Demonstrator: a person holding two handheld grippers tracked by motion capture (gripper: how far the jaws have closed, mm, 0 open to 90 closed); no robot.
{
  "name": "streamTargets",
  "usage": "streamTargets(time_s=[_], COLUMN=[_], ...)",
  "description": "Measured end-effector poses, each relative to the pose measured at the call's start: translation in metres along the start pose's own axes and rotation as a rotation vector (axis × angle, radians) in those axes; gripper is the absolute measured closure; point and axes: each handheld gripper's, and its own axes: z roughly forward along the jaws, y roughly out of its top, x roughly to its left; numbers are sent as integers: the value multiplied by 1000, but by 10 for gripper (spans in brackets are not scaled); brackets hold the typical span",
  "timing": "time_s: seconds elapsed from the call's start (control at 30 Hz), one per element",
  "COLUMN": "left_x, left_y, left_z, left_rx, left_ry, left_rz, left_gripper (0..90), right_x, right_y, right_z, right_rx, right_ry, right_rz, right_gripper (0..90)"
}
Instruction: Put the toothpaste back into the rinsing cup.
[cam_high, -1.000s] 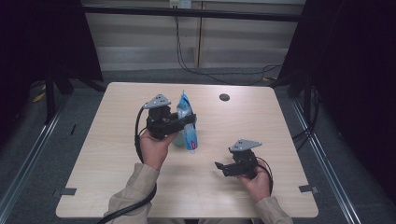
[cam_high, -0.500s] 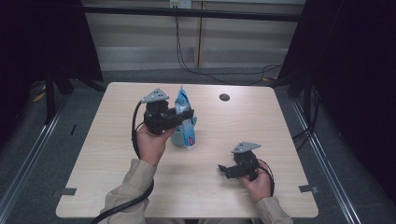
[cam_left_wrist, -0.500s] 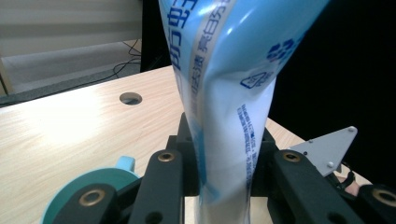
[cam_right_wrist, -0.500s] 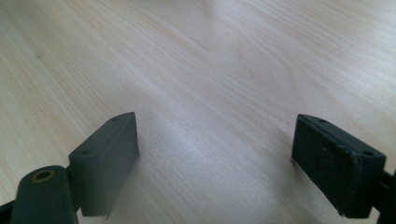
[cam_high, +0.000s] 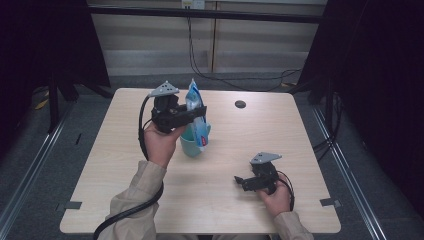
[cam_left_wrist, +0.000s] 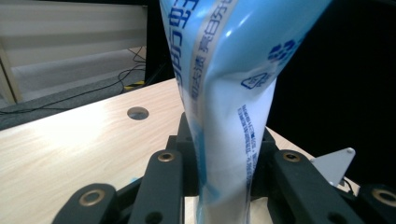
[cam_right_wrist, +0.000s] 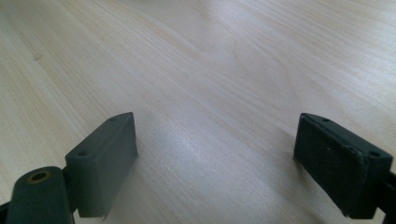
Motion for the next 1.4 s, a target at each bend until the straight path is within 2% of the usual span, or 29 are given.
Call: streamTargets(time_s=[0.53,0.73,0.97,1.4], left_x=[14,19,28,39], left_y=[10,9,7,5], left_z=[8,12,15,20], left_rx=[-9,-7,-5,-10], left_ry=[41,57,98,133], left_rz=[-9,-16,-12,-27], left_gripper=[733,733,732,732], right_x=[0,0,0,0], right_y=[0,0,0,0], right_z=[0,0,0,0], right_rx=[0,0,0,-2], right_ry=[0,0,0,1], right_rz=[1,1,0,-3], right_gripper=[127,127,127,127])
